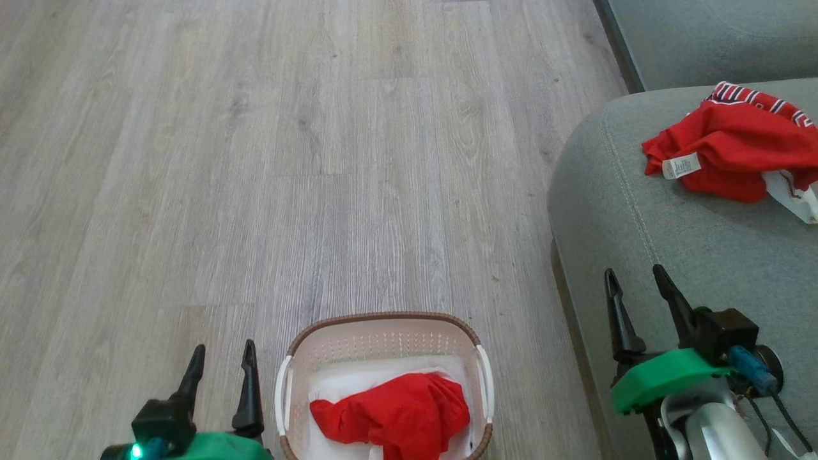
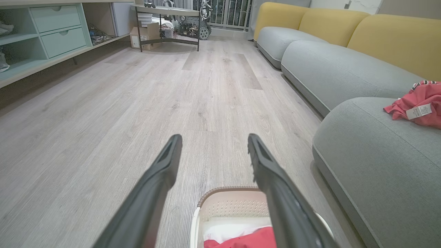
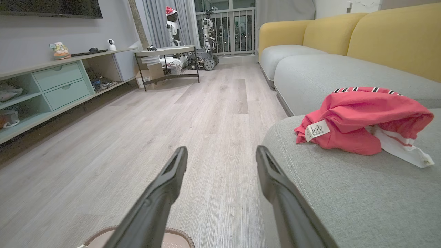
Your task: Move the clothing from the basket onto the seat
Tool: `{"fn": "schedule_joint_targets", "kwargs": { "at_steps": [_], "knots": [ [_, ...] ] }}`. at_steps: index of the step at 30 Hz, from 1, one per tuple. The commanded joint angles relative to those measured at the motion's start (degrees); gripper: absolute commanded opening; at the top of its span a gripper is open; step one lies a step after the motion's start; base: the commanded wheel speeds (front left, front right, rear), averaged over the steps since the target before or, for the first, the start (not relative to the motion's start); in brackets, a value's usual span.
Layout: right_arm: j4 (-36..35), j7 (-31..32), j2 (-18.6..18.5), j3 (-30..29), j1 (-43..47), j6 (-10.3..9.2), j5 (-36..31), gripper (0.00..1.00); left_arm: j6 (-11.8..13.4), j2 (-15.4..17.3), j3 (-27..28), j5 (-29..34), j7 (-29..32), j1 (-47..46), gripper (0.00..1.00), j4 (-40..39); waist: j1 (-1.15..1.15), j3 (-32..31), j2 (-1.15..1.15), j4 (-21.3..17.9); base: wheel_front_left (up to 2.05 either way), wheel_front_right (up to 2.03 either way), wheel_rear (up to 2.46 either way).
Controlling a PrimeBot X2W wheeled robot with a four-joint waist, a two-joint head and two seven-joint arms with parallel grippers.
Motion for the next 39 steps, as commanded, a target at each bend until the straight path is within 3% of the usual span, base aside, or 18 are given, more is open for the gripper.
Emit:
{"fn": "schedule_joint_targets", "kwargs": {
  "at_steps": [1, 20, 28, 39],
  "knots": [
    [-2.2, -0.5, 0.1, 1.0, -1.2, 0.41, -0.5, 1.00, -0.3, -0.1, 2.3, 0.5, -0.3, -1.9, 1.00, -1.7, 0.01, 0.0, 0.00, 0.1, 0.00, 0.00, 0.00],
    [-1.5, -0.5, 0.1, 0.8, -1.4, 0.41, -0.1, 1.00, -1.2, -0.5, 3.3, 1.3, -0.3, -2.3, 1.00, -1.1, 0.01, 0.6, 0.00, 0.5, 0.00, 0.00, 0.00],
    [-1.9, -0.5, 0.1, 0.0, -1.9, 0.41, 0.0, 1.00, -2.7, -0.4, 1.5, 3.0, -0.3, -4.8, 1.00, 2.1, 0.01, 2.7, 0.00, 0.1, 0.00, 0.00, 0.00],
    [-4.4, -0.5, 0.1, -1.2, -6.3, 0.41, -0.6, 1.00, -7.0, -0.5, -6.4, 7.0, -0.3, -15.3, 1.00, 14.9, 0.01, 13.2, 0.00, -2.4, 0.00, 0.00, 0.00]
  ]
}}
